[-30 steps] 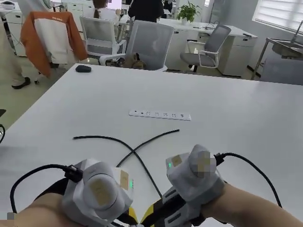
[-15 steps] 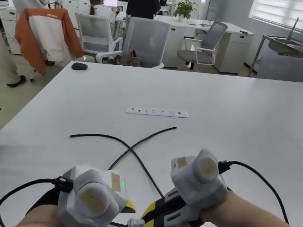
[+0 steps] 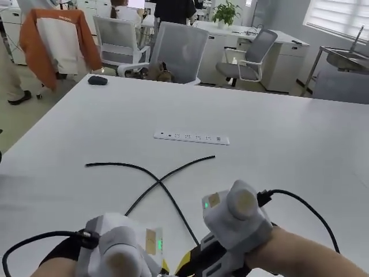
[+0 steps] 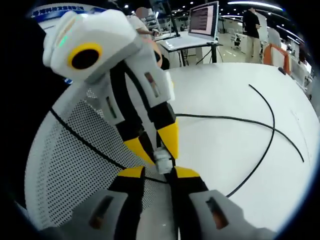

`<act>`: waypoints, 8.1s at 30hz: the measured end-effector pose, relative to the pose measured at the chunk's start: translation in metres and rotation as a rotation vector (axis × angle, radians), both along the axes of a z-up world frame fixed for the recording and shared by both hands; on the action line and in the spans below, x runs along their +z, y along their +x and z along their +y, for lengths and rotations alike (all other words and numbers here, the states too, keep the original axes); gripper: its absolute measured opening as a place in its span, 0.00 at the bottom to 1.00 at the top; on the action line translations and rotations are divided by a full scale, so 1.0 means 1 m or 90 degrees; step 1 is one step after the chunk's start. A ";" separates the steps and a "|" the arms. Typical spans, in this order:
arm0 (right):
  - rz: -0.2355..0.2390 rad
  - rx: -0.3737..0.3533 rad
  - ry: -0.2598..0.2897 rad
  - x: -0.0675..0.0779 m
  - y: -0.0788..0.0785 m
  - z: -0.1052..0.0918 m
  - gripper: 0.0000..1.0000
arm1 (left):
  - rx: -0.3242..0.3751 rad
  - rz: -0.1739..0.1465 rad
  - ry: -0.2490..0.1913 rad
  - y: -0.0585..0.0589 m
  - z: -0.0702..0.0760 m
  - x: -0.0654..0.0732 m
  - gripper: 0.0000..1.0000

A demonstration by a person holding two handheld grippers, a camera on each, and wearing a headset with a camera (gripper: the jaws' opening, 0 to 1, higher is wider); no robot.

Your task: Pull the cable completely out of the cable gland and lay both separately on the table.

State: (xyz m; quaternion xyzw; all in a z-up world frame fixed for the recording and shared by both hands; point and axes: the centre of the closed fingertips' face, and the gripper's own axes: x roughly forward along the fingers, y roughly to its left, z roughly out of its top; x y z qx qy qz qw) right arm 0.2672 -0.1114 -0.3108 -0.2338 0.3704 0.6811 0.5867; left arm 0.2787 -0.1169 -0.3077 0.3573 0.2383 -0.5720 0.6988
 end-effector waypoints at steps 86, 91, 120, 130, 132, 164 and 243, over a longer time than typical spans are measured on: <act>-0.239 -0.030 -0.062 -0.003 0.025 0.004 0.20 | 0.118 0.142 -0.122 0.012 0.002 0.009 0.17; -0.269 -0.086 -0.053 -0.004 0.036 -0.004 0.21 | 0.122 0.114 -0.109 0.016 0.006 0.007 0.17; -0.301 -0.136 -0.197 -0.041 0.055 -0.049 0.04 | 0.145 0.099 -0.072 0.020 0.020 -0.002 0.17; -0.297 -0.112 -0.210 -0.046 0.050 -0.049 0.06 | 0.135 0.101 -0.059 0.016 0.019 -0.006 0.17; -0.275 -0.107 -0.162 -0.042 0.043 -0.035 0.09 | 0.131 0.100 -0.054 0.015 0.018 -0.007 0.17; -0.284 -0.106 -0.113 -0.030 0.042 -0.023 0.03 | 0.140 0.080 -0.034 0.022 0.025 -0.010 0.17; -0.219 -0.196 -0.214 -0.049 0.045 -0.059 0.13 | 0.132 0.082 -0.006 0.019 0.027 -0.016 0.17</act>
